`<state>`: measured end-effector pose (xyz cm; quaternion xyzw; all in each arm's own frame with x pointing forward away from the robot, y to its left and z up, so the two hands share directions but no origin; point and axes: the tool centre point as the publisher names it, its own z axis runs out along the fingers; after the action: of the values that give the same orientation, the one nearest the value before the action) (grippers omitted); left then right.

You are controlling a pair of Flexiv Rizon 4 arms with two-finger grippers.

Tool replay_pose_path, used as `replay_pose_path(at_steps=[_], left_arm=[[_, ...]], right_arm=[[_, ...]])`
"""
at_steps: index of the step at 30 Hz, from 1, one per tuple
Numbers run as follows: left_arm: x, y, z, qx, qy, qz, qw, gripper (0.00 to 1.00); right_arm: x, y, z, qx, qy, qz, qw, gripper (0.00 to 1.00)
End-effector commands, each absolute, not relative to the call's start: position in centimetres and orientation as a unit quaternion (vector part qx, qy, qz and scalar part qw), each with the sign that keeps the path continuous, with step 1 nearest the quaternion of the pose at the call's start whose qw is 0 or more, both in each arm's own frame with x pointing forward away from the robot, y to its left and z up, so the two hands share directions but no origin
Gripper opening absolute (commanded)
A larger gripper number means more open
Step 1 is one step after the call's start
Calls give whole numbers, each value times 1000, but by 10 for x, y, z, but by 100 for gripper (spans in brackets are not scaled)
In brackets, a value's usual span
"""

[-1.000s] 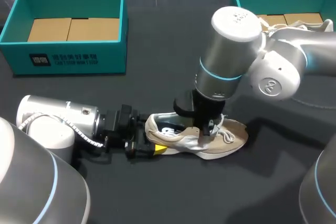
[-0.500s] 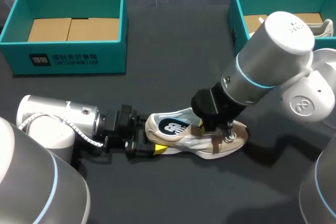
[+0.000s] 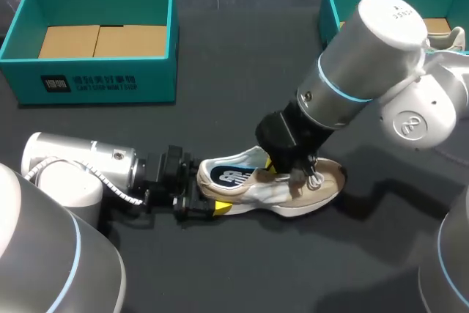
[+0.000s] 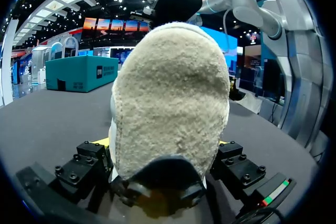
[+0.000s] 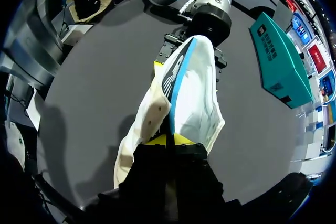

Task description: Take the shoe out of the shoebox, open the shoe tongue, remove and reinsert the insole, then place the shoe into the shoebox

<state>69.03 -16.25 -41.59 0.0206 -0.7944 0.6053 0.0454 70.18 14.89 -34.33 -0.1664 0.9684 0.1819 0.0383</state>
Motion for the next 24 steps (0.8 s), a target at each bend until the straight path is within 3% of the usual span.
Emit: replay_pose_path(at_steps=[1,13,24], left_arm=[[690,-165,-418,21,-795,605,45,0],[690,-165,-418,21,-795,605,45,0],[690,-165,-418,21,-795,605,45,0]], right_arm=[[708,153,-347,-154,971,178,34,0],[707,124,-353,-112,967,224,39,0],[707,141,-333,-177,959,221,33,0]])
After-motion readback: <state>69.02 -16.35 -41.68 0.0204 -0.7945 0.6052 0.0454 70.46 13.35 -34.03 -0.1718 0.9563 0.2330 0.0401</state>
